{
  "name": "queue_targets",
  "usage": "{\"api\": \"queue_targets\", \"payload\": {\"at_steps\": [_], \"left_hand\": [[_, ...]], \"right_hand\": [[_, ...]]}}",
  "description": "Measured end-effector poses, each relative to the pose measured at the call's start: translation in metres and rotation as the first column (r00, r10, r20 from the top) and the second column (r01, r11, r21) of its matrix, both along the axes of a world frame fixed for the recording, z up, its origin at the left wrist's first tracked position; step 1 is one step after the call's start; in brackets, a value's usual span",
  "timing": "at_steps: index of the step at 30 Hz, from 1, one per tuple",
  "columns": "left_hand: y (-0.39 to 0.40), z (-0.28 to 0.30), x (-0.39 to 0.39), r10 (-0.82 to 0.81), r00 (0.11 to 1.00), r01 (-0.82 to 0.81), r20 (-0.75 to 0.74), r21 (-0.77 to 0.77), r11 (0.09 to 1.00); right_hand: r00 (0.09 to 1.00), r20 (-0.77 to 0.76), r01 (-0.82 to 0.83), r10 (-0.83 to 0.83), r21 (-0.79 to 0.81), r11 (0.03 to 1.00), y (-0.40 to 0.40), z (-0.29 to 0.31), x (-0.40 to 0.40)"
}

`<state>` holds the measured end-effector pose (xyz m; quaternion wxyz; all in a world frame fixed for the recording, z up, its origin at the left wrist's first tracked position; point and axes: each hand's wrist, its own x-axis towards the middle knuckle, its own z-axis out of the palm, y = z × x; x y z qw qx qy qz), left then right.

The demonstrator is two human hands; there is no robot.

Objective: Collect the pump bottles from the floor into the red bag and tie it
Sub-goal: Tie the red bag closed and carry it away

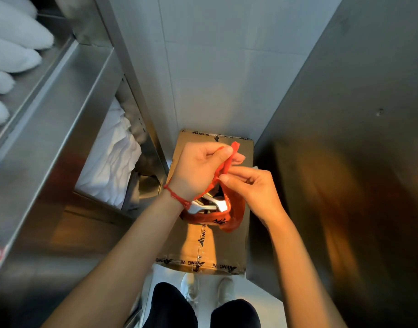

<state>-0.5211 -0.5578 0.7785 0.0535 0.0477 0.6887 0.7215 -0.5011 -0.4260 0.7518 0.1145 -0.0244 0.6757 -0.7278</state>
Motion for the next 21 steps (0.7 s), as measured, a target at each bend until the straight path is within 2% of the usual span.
{"api": "queue_targets", "payload": {"at_steps": [3,7,12,15,19,21], "left_hand": [[-0.001,0.018,0.010,-0.038,0.995,0.029,-0.091,-0.092,0.995],[-0.001,0.043,0.021,-0.031,0.992,0.018,-0.120,-0.113,0.993],[-0.002,0.069,0.037,-0.035,0.997,0.023,-0.076,-0.159,0.987],[0.001,0.073,0.055,0.042,0.999,-0.048,-0.035,-0.183,0.982],[0.010,0.070,0.091,0.204,0.979,-0.201,0.022,-0.115,0.973],[0.014,0.066,0.111,0.298,0.955,-0.295,0.005,-0.108,0.949]], "right_hand": [[0.998,-0.063,0.033,-0.029,0.056,0.998,-0.005,0.017,0.008],[0.986,-0.160,0.060,-0.046,0.085,0.995,-0.013,0.040,0.022],[0.997,-0.070,0.031,-0.034,-0.045,0.998,-0.012,0.063,0.042],[1.000,-0.025,-0.020,0.019,-0.043,0.999,-0.007,0.071,0.058],[0.996,0.032,-0.083,0.084,-0.031,0.996,-0.001,0.076,0.081],[0.990,0.068,-0.118,0.120,-0.031,0.993,0.001,0.077,0.095]]}}
